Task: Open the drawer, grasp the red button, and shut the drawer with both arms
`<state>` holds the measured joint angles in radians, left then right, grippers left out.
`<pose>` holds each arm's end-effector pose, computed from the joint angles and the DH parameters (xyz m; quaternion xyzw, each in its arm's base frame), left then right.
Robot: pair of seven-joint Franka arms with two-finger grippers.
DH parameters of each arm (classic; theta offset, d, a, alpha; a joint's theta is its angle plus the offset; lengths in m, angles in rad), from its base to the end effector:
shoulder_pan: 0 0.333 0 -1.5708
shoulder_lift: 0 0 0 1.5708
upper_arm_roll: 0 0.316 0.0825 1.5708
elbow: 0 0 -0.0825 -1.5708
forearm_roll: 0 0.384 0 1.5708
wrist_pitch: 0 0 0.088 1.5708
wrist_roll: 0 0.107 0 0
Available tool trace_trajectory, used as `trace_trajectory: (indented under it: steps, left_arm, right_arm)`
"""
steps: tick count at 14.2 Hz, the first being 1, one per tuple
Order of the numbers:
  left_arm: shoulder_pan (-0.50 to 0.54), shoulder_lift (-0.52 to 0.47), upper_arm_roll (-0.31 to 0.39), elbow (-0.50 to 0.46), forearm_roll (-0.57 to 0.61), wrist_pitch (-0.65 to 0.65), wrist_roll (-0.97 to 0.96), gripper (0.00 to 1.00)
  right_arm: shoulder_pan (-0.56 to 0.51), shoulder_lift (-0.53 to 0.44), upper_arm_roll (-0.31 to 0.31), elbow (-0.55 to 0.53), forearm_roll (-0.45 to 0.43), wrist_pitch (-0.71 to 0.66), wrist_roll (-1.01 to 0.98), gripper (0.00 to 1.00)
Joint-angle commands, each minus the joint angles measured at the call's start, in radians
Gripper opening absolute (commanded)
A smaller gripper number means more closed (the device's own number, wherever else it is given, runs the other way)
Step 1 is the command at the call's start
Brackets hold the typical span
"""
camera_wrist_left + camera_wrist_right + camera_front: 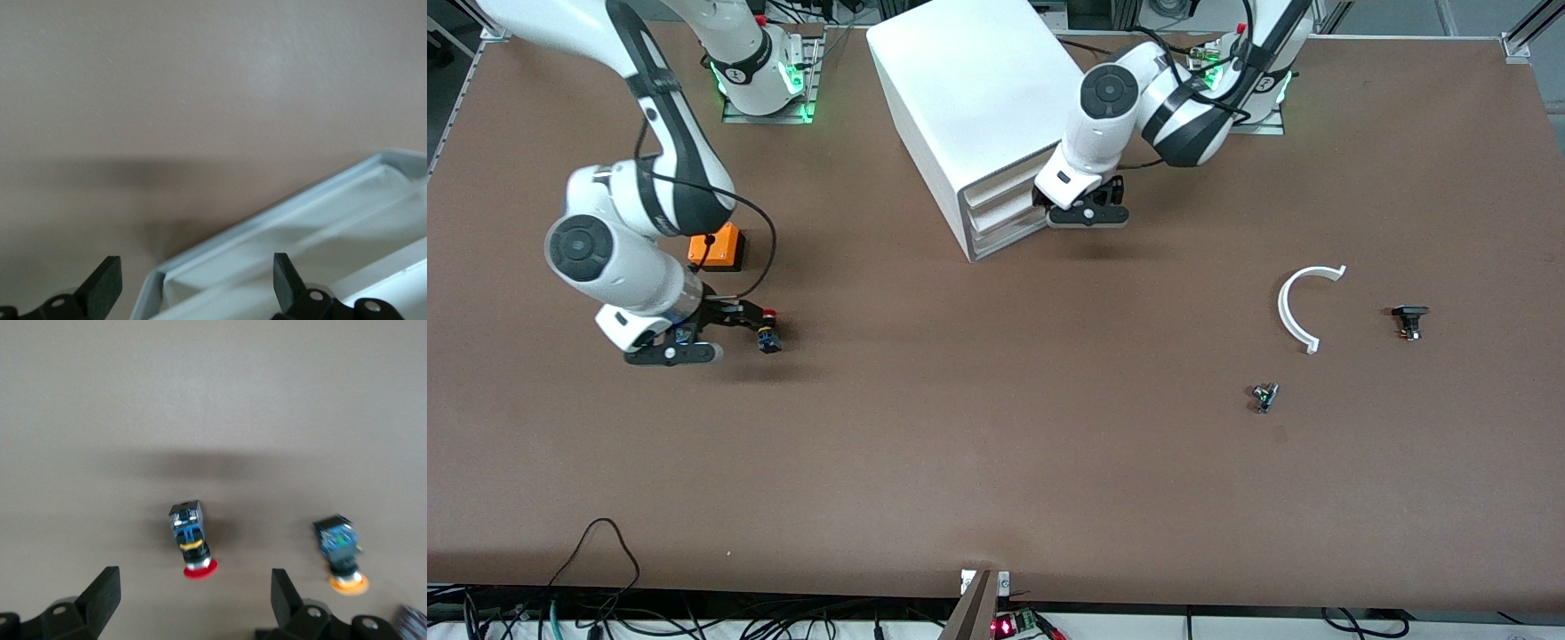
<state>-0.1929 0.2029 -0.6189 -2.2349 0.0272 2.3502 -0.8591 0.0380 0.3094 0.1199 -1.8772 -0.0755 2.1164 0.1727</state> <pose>0.3695 -0.3884 0.2922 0.9983 0.0172 -0.0529 0.0149 0.6097 0.0897 0.3428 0.9993 0.0111 -0.0310 0.0186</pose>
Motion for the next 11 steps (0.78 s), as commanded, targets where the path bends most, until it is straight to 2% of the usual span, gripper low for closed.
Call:
trace_trajectory:
  steps: [1, 4, 5, 7, 9, 11]
  left_arm:
    - [0.022, -0.031, -0.009, -0.017, -0.01, 0.0, 0.006, 1.0]
    - [0.126, -0.063, 0.022, 0.012, 0.019, 0.081, 0.009, 1.0]
    - [0.168, -0.068, 0.059, 0.049, 0.031, 0.081, 0.009, 1.0]
    - [0.187, -0.111, 0.163, 0.089, 0.033, 0.077, 0.093, 1.0]
    - [0.193, -0.173, 0.247, 0.119, 0.033, -0.022, 0.303, 1.0]
    - [0.199, -0.233, 0.304, 0.197, 0.033, -0.205, 0.403, 1.0]
  right_arm:
    - [-0.015, -0.013, 0.018, 0.157, 0.008, -0.224, 0.03, 1.0]
    - [-0.012, -0.015, 0.017, 0.339, 0.01, -0.444, 0.031, 1.0]
    - [-0.009, -0.013, 0.017, 0.395, 0.007, -0.491, 0.031, 1.0]
    - [-0.016, -0.015, 0.011, 0.466, -0.004, -0.515, 0.03, 1.0]
    - [-0.035, -0.016, -0.02, 0.513, -0.004, -0.516, 0.022, 1.0]
    - [-0.036, -0.045, -0.052, 0.526, -0.009, -0.518, 0.031, 1.0]
